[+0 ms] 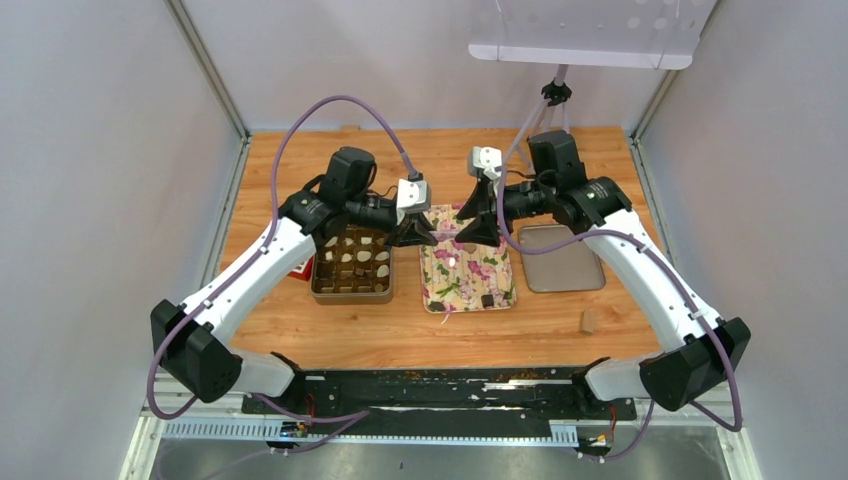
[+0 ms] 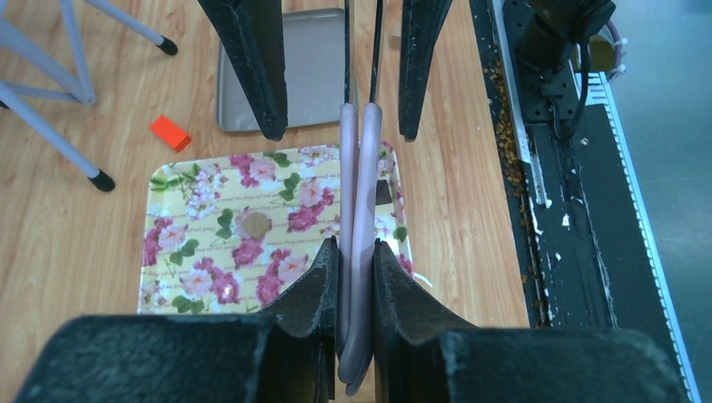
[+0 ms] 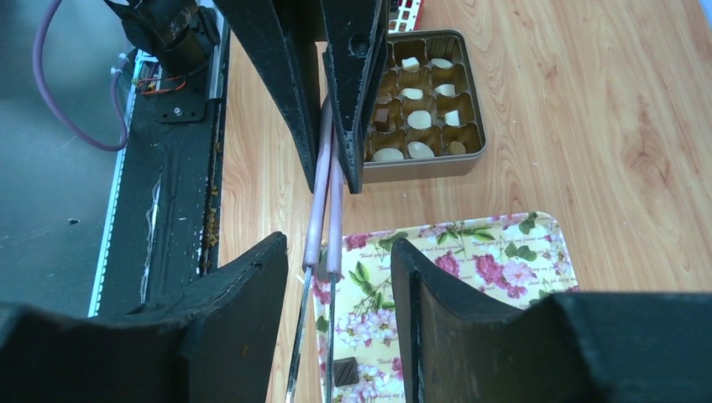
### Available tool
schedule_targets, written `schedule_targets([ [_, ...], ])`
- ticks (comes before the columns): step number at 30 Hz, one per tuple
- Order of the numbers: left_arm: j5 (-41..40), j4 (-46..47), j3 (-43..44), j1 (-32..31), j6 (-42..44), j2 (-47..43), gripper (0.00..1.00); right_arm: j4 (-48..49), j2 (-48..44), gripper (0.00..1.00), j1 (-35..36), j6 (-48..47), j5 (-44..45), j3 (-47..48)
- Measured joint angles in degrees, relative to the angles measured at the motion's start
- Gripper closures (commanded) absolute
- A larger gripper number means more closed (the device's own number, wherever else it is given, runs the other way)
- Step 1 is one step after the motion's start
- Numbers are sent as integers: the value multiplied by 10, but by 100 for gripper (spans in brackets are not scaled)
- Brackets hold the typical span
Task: Pack the chocolate
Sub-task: Pick up the clamp from the plate.
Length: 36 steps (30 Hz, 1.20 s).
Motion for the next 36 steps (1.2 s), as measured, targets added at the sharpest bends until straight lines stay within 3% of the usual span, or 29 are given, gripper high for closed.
schedule_targets([
  [4, -4, 17, -9, 0, -13, -5, 86, -44, 14, 54, 0, -26, -2, 30],
  [12, -15, 33, -14, 1, -32, -8, 86, -111, 21, 73, 1, -84, 7, 56],
  [18, -19, 38, -19, 1, -38, -8, 86, -150, 26, 67, 4, -139, 33, 68],
  [23, -26, 38, -21, 1, -39, -8, 84, -165, 32, 79, 12, -165, 54, 74],
  [25, -28, 36, -22, 1, -38, -8, 73, -167, 40, 84, 14, -171, 60, 81],
  [27, -34, 35, -22, 1, -37, -8, 48, -168, 46, 86, 14, -170, 64, 86],
  [29, -46, 39, -22, 2, -36, -8, 32, -170, 50, 87, 14, -170, 66, 88],
  [31, -60, 44, -22, 4, -34, -8, 2, -176, 52, 86, 16, -168, 71, 87],
  [36, -90, 24, -23, 40, -31, -21, 0, -178, 52, 79, 15, -167, 94, 56],
])
